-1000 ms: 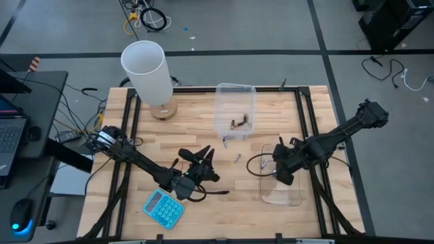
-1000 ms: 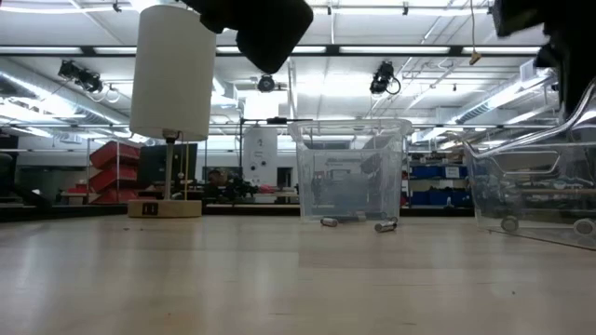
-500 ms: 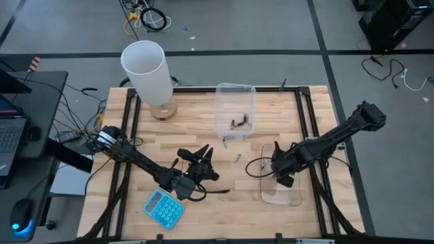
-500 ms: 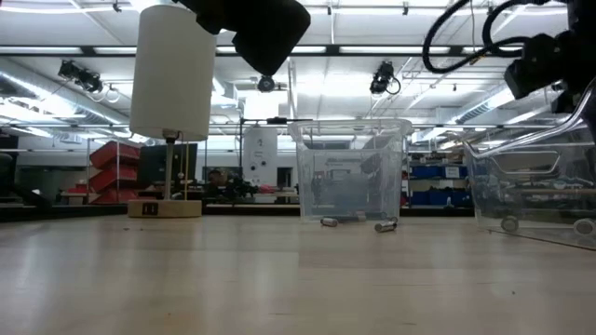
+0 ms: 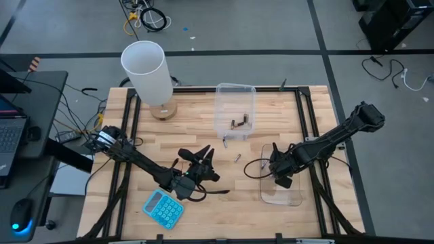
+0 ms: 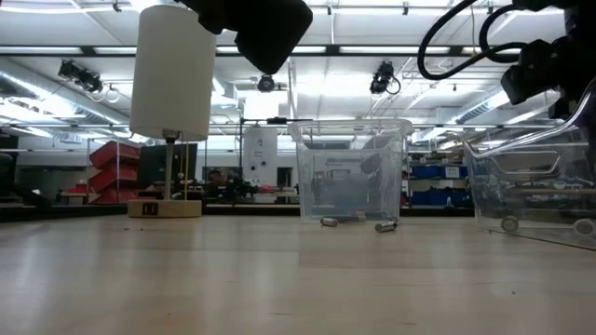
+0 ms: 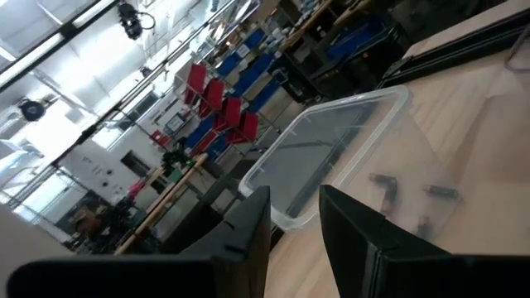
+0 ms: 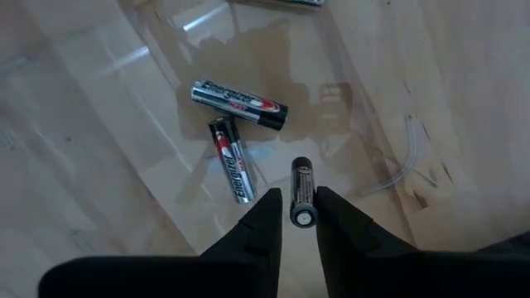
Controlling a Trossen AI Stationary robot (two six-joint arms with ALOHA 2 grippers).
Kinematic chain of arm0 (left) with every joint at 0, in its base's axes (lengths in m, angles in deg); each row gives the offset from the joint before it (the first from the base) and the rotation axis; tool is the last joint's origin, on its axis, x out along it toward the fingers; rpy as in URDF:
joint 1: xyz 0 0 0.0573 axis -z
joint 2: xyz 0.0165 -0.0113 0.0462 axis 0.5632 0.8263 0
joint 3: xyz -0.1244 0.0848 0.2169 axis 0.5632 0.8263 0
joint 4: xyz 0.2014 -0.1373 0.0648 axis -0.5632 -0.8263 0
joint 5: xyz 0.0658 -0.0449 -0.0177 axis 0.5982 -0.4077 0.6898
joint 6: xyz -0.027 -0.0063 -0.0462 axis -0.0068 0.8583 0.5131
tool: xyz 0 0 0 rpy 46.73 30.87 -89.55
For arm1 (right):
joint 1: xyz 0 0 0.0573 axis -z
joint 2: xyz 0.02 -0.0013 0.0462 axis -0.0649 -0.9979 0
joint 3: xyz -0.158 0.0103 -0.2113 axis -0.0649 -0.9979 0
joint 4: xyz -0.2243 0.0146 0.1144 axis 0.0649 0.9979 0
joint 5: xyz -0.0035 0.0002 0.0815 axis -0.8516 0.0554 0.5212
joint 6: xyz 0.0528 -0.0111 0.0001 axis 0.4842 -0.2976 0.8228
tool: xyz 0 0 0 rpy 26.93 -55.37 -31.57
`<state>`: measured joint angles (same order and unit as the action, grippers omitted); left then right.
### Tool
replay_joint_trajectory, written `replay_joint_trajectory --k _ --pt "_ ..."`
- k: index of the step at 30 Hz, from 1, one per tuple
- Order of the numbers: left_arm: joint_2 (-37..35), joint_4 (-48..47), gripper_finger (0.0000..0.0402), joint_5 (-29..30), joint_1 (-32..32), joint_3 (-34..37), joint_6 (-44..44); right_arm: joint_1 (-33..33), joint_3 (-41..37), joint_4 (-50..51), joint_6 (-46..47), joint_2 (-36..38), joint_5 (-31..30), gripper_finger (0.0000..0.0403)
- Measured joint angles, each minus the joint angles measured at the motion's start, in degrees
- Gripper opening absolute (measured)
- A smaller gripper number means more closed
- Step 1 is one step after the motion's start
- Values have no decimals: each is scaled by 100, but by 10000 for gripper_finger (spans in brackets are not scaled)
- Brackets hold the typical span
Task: Sort batteries
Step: Put the silver battery into the bottom transparent bin
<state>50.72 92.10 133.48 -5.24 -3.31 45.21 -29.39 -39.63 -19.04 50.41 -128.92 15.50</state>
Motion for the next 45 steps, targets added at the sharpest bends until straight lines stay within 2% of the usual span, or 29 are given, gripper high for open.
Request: replay_joint_trajectory --k 6,11,24,37,45 --pt "0 -7 108 -768 0 1 448 0 0 -11 3 0 -52 68" --pt "0 -89 108 -1145 0 1 713 0 0 -11 17 0 -134 74" --pt "0 -101 108 -1163 0 1 780 0 0 -40 63 0 -201 82" --pt "0 -607 108 -1252 0 -2 1348 0 0 -51 157 0 -203 106" --pt "-2 -644 108 -1607 0 -2 1488 0 0 -51 354 0 -201 114"
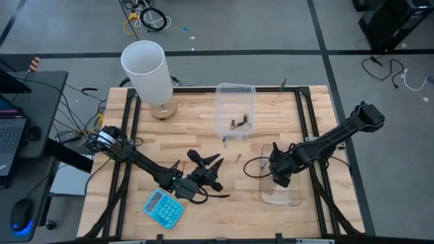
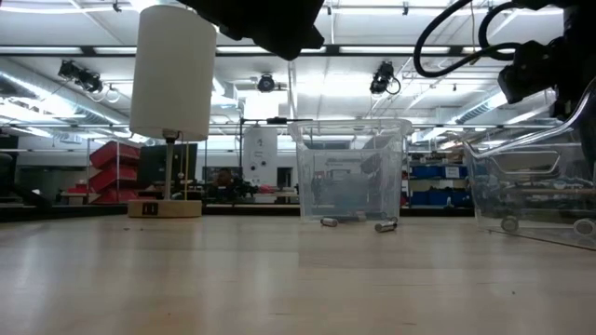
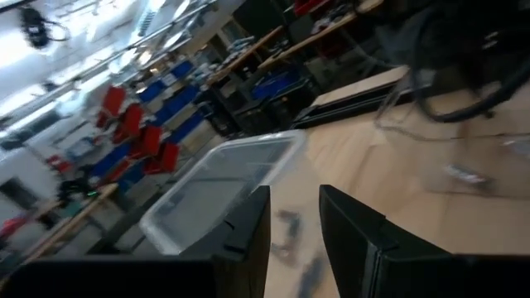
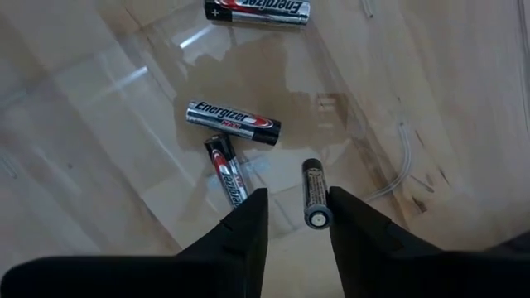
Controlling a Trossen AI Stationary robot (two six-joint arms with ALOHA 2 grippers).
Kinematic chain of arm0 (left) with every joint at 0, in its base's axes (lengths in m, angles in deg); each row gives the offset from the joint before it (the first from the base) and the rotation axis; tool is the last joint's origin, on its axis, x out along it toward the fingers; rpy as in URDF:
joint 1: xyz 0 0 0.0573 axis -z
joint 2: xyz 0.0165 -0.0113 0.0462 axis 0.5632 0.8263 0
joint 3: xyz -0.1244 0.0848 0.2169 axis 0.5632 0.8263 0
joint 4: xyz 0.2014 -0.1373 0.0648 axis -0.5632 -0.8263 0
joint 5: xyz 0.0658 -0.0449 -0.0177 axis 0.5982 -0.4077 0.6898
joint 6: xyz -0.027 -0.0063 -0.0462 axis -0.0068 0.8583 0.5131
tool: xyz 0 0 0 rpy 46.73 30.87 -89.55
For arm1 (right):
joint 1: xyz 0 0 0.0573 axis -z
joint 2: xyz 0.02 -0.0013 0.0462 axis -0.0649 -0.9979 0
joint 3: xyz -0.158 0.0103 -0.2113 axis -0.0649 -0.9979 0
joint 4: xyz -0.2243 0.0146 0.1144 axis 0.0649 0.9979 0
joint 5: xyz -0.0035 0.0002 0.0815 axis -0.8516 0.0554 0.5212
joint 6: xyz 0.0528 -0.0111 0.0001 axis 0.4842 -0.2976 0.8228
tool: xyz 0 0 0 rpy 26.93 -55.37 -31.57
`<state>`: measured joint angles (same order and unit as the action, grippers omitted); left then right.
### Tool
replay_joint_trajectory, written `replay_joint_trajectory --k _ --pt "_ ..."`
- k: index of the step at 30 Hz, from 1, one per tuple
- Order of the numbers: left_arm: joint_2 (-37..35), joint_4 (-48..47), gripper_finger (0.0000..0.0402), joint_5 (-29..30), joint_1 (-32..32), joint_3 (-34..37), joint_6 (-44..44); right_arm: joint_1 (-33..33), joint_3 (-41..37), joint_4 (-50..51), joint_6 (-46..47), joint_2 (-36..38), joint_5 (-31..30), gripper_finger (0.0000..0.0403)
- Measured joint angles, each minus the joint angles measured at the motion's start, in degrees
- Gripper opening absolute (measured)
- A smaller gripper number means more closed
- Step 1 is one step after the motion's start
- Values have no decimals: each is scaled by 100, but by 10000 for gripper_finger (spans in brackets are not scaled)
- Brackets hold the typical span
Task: Sort batteries
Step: Put the silver battery into the bottom transparent bin
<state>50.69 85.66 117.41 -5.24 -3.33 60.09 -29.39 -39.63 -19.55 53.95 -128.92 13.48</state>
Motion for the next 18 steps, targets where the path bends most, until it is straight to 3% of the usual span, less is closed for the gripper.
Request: replay_joint_trajectory --k 7,18 --pt "0 -47 108 -589 -4 0 385 0 0 0 460 0 2 130" --pt "0 -47 108 -640 -4 0 437 0 0 0 848 0 151 147"
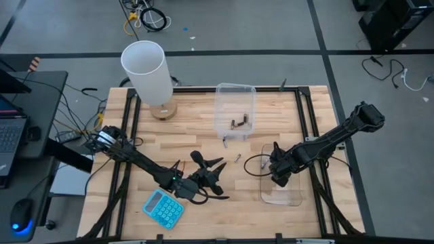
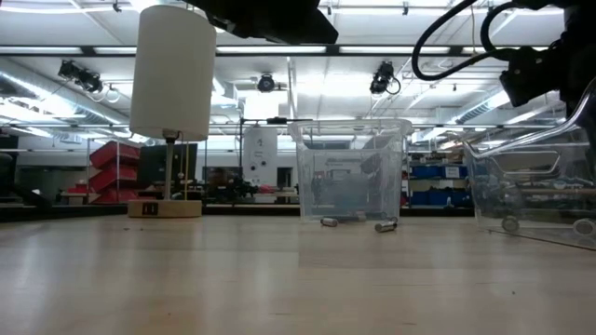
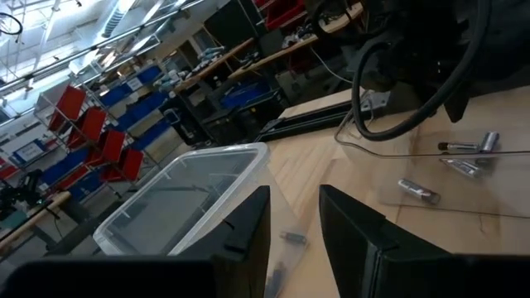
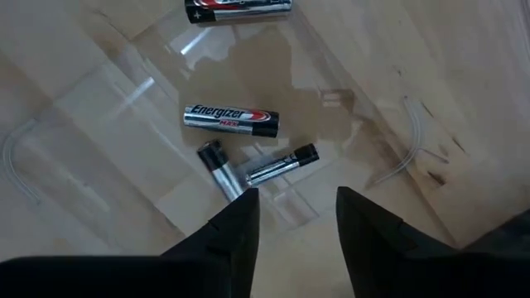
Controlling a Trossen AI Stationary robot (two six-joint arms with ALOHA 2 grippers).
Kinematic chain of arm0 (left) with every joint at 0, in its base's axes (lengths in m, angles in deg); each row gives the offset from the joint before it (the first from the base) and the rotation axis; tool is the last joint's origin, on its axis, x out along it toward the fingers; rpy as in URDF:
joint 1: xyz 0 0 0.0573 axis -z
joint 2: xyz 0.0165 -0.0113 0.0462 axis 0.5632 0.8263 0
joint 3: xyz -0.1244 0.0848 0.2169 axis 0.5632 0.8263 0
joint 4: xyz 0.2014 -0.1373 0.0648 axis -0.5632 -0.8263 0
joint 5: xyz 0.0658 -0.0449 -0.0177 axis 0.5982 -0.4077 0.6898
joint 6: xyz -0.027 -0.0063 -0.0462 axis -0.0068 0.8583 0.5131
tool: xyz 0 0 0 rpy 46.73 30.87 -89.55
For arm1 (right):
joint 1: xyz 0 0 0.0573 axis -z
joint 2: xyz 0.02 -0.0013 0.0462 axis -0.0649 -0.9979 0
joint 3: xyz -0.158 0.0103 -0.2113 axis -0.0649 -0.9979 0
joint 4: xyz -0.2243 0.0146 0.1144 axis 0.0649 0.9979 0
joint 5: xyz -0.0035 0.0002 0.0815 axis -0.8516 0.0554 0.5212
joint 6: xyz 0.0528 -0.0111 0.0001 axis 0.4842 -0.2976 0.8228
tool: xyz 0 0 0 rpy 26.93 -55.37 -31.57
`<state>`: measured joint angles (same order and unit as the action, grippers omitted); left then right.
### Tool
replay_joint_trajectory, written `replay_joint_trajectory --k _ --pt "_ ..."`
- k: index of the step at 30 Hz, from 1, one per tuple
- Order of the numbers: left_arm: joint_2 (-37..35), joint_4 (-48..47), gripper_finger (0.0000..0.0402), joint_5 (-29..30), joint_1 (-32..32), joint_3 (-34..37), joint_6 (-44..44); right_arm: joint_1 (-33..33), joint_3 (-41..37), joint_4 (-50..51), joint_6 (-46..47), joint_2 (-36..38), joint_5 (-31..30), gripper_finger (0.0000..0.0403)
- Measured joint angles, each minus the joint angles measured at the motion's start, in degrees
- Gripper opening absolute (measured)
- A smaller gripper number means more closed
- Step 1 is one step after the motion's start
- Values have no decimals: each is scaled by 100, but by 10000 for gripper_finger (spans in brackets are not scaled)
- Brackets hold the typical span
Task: Sort batteries
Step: Put the silver battery into the bottom transparent bin
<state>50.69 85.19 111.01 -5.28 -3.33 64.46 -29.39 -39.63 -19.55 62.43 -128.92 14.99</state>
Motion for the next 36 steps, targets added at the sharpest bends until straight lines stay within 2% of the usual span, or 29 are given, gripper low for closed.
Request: replay_joint_trajectory --k 5,8,11,16,18,21,24,29,36 --pt "0 -2 108 -195 -2 0 115 -4 43 41 24 2 -41 148" --pt "0 -20 108 -726 -25 0 371 -57 255 40 16 2 -158 147" --pt "0 -90 108 -1621 -133 0 1078 -168 614 51 -73 2 -479 147" --pt "0 -701 108 -3972 -599 0 2591 -473 1360 70 -414 4 -1243 146" --pt "0 -1085 108 -4550 -788 0 3046 -635 1663 63 -551 4 -1579 146" --pt "0 -1626 108 -4330 -988 0 3395 -904 2076 62 -739 5 -2158 146" --pt "12 -1795 108 -3967 -1139 2 3234 -1177 2374 42 -898 11 -2705 146" --pt "269 -1430 108 -3834 -1250 -2 2444 -1483 2541 38 -1034 11 -3223 146" --pt "796 -718 108 -3546 -1313 0 2354 -1743 2542 31 -1014 -2 -3865 146"
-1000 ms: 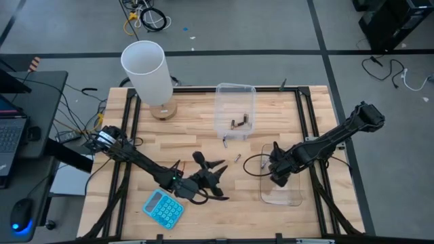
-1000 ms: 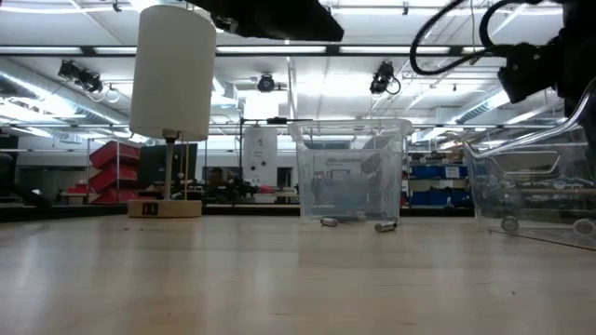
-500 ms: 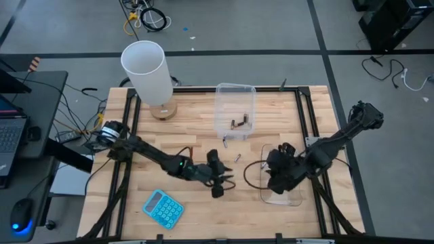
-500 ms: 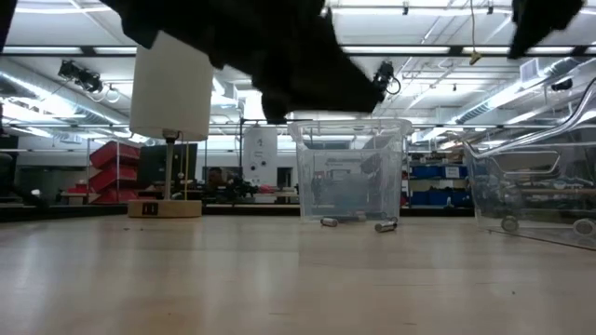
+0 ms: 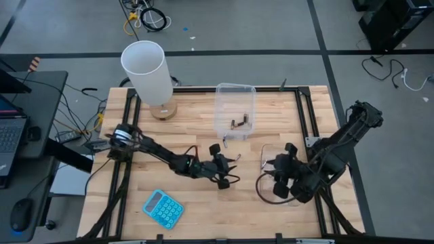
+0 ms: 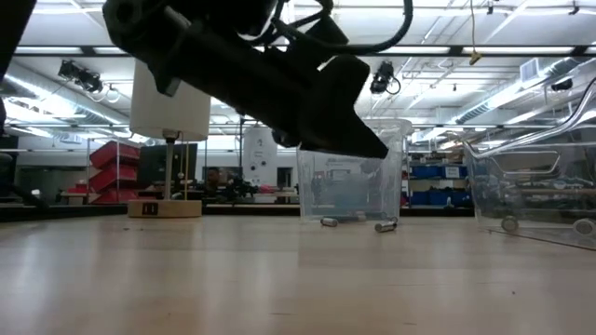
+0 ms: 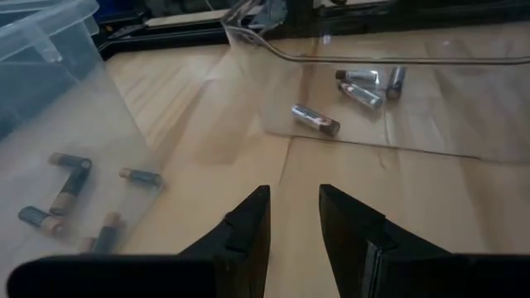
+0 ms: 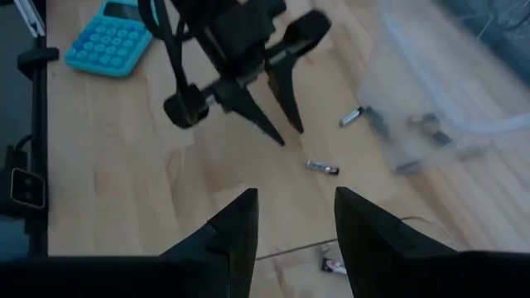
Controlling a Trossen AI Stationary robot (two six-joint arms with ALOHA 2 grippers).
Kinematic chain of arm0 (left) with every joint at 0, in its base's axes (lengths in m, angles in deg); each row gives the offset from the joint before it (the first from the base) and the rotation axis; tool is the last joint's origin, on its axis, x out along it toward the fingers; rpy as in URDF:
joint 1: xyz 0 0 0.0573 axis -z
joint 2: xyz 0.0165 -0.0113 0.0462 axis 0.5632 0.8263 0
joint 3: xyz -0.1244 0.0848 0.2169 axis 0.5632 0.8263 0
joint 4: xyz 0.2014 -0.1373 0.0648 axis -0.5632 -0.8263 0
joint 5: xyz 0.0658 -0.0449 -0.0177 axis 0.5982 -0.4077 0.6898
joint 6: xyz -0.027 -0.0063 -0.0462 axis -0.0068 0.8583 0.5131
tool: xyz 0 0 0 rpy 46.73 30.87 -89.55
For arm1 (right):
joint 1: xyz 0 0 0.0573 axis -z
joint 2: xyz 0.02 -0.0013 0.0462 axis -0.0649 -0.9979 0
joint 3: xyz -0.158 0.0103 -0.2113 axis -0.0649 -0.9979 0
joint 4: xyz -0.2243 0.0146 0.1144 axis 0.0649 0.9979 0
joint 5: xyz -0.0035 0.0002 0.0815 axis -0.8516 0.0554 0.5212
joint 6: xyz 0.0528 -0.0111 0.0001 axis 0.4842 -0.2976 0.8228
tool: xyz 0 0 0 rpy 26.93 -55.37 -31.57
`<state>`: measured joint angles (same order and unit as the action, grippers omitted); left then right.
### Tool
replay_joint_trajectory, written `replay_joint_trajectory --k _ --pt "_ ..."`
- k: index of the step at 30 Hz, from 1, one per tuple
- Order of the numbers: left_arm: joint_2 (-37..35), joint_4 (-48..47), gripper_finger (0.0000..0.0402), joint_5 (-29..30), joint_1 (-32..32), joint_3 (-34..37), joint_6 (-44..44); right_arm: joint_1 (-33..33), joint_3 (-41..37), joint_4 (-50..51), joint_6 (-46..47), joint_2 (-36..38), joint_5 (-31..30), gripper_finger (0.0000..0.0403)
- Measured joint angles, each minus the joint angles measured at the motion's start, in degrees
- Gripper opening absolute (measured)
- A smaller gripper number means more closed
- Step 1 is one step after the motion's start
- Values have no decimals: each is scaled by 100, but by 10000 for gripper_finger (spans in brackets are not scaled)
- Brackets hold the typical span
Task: Sort batteries
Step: Put the silver battery into the bottom transparent bin
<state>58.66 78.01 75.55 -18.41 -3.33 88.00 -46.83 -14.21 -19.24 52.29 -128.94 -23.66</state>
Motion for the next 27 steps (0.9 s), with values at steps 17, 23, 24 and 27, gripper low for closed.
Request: replay_joint_trajectory --k 17,23,24,27 --pt "852 809 108 172 -281 2 608 -143 0 -10 -41 -4 -489 146" --pt "1025 982 109 165 -274 0 620 -143 0 -11 -42 -4 -487 146" --pt "1027 976 110 165 -276 0 620 -143 0 -9 -42 -7 -487 146" --pt "1027 998 117 251 -278 0 606 -143 0 -9 -43 -7 -487 146"
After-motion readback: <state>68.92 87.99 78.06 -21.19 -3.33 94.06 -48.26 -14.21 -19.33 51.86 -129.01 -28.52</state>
